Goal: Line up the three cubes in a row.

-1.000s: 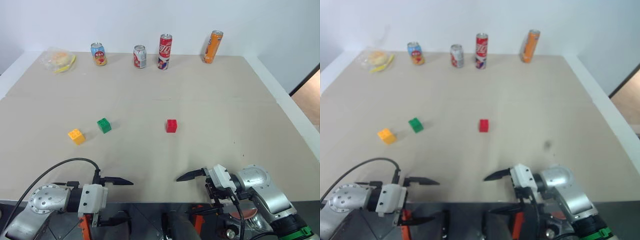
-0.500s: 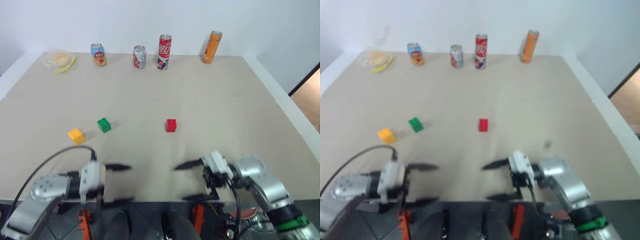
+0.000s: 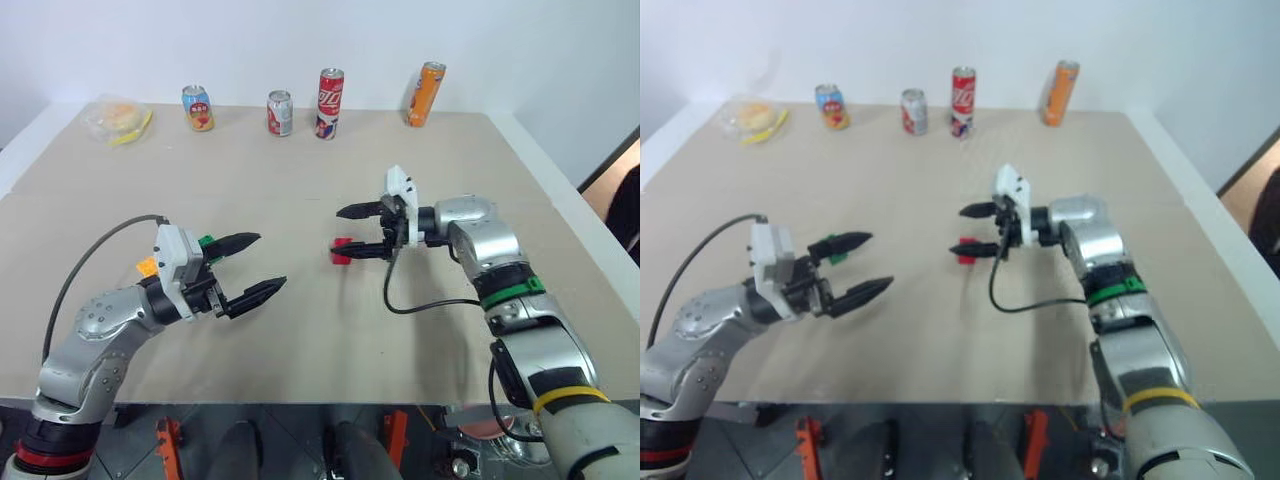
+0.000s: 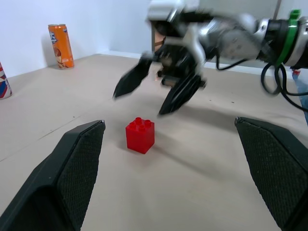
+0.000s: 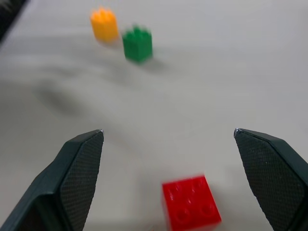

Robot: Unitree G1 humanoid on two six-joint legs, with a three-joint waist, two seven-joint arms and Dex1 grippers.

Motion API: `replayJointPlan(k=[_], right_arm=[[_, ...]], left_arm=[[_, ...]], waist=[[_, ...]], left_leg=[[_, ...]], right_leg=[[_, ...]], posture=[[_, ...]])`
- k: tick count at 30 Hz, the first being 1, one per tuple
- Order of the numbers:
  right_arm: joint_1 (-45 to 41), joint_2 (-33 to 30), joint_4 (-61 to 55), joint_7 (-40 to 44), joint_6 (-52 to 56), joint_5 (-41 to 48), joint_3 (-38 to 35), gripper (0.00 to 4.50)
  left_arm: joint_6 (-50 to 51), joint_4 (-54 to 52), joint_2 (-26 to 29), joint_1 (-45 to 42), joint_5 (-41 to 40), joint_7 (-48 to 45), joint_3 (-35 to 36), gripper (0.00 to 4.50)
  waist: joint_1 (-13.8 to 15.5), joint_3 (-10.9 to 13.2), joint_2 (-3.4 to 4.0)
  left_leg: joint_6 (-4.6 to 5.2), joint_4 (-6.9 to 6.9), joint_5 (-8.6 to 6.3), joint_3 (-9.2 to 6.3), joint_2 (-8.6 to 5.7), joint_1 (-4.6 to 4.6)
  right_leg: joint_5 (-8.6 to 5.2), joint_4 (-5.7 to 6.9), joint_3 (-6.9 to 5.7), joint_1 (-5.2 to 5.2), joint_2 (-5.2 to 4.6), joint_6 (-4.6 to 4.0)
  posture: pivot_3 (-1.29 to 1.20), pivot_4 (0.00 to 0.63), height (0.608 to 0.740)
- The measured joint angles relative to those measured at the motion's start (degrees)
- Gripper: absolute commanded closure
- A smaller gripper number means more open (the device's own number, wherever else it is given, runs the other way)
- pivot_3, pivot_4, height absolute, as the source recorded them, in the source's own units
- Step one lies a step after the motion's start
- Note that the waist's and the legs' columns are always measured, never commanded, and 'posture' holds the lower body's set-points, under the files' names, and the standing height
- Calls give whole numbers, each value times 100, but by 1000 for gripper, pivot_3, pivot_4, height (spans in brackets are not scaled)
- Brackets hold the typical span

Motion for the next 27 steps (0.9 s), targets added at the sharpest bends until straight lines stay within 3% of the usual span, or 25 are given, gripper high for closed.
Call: replayJointPlan(k=[6,14,15,23,27], right_arm=[[-228,229,1344,59,-818,-679,8,0],[-385,463,1971,-212,-1207,-1024,-100,0],[-400,488,2000,-270,-1236,-1043,-136,555],[-442,614,2158,-555,-1377,-1185,-300,3228],[-444,610,2165,-422,-1381,-1176,-473,3246]], left_arm=[[1,-16,-89,8,144,37,-62,28],[38,-57,-235,5,126,140,-61,28],[53,-57,-247,2,118,145,-60,0],[77,-57,-314,-97,80,252,-61,0],[134,-56,-317,-97,81,251,-61,0]], waist=[[-10,0,1],[-22,0,1],[-23,0,1],[-30,0,1],[-36,0,1]], left_leg=[[0,4,-1,7,1,3],[2,6,2,23,2,21],[2,6,2,26,2,21],[2,5,2,36,1,22],[2,5,2,38,1,23]], right_leg=[[2,5,9,-5,1,4],[11,18,35,-2,10,5],[12,18,38,-2,10,6],[12,17,49,-3,9,9],[13,17,52,-3,10,10]], posture=[[0,150,740],[0,150,740],[0,150,740],[0,150,740],[0,150,740]])
